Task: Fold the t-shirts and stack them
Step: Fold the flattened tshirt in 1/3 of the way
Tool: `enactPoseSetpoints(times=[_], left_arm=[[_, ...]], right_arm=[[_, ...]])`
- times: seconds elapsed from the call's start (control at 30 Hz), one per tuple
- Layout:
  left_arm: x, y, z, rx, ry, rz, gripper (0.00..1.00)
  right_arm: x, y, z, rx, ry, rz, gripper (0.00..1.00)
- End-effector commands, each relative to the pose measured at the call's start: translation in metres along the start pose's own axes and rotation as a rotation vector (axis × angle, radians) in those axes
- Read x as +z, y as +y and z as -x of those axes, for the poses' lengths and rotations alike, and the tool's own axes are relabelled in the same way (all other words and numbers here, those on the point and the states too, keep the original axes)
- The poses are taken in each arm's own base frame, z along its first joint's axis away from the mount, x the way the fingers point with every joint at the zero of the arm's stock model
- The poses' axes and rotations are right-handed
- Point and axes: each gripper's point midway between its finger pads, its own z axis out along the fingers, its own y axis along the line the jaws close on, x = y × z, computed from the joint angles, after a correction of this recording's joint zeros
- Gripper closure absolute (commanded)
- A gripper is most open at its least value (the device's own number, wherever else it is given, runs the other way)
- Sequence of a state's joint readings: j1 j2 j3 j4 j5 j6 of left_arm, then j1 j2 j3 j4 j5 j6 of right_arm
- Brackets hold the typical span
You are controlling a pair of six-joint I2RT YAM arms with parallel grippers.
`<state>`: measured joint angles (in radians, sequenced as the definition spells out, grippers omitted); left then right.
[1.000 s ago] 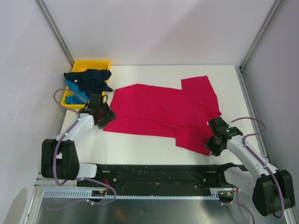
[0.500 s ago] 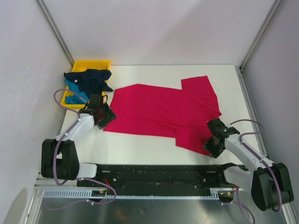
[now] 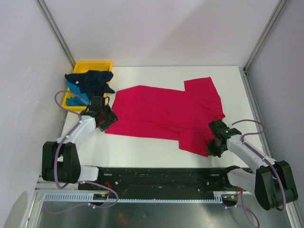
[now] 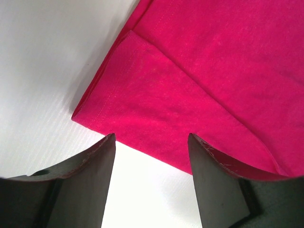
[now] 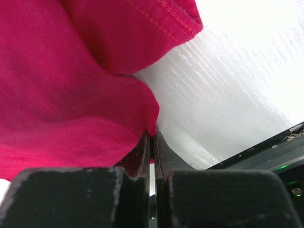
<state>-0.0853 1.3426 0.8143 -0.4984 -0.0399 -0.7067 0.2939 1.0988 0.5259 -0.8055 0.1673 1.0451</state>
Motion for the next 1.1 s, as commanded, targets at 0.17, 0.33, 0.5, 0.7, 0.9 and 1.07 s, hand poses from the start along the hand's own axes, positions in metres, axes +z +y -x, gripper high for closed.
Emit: enactPoseSetpoints(times=[0.17, 0.33, 0.5, 0.7, 0.9, 1.07], left_arm=[[-0.004, -0.007, 0.008, -0.015, -0.027, -0.034, 0.33], [0.002, -0.009, 0.005, -0.030, -0.013, -0.039, 0.33], [0.008, -0.006, 0.003, -0.029, -0.011, -0.026, 0.33], [0.013, -0.005, 0.000, -0.042, -0.002, -0.027, 0.32], [0.017, -0.007, -0.001, -0.057, 0.007, -0.028, 0.32], [0.022, -0.005, -0.002, -0.061, 0.014, -0.014, 0.33]], right_arm=[[-0.047, 0.057, 0.041, -0.035, -0.108, 0.185, 1.00], [-0.064, 0.101, 0.073, -0.041, -0.135, 0.280, 1.00], [-0.066, 0.138, 0.100, -0.039, -0.147, 0.342, 1.00], [-0.061, 0.166, 0.133, -0.024, -0.177, 0.381, 1.00], [-0.053, 0.185, 0.160, 0.000, -0.209, 0.421, 1.00], [-0.054, 0.196, 0.179, 0.019, -0.235, 0.453, 1.00]])
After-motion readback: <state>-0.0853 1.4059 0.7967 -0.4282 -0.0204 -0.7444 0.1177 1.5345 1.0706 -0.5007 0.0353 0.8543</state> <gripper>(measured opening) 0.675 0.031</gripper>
